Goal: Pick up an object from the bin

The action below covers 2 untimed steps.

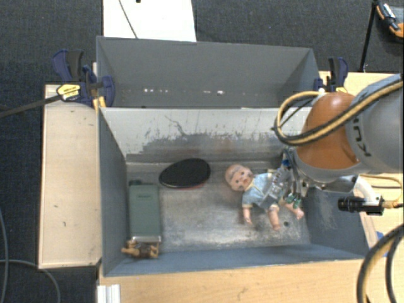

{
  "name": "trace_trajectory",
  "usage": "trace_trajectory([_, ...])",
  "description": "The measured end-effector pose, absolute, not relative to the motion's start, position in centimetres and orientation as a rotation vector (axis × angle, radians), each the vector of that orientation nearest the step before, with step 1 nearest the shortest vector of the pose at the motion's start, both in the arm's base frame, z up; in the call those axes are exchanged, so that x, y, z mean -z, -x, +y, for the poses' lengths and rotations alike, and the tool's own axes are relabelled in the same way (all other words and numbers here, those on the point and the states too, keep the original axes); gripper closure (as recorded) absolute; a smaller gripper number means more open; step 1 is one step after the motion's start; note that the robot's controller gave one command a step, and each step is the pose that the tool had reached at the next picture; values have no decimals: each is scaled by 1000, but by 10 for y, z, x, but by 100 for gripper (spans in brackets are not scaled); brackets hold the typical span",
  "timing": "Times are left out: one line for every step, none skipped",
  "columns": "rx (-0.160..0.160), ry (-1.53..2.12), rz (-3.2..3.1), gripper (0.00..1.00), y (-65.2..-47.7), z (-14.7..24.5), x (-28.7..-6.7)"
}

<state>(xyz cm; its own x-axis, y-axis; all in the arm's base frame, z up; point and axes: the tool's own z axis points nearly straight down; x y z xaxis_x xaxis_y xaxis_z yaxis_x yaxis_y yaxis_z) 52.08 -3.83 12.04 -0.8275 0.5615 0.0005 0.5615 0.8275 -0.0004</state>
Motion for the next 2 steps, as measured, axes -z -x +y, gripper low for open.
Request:
trace_trajectory([1,921,-3006,100,-521,-38,-135])
trace_trajectory([0,918,-3005,100,-521,-38,-144])
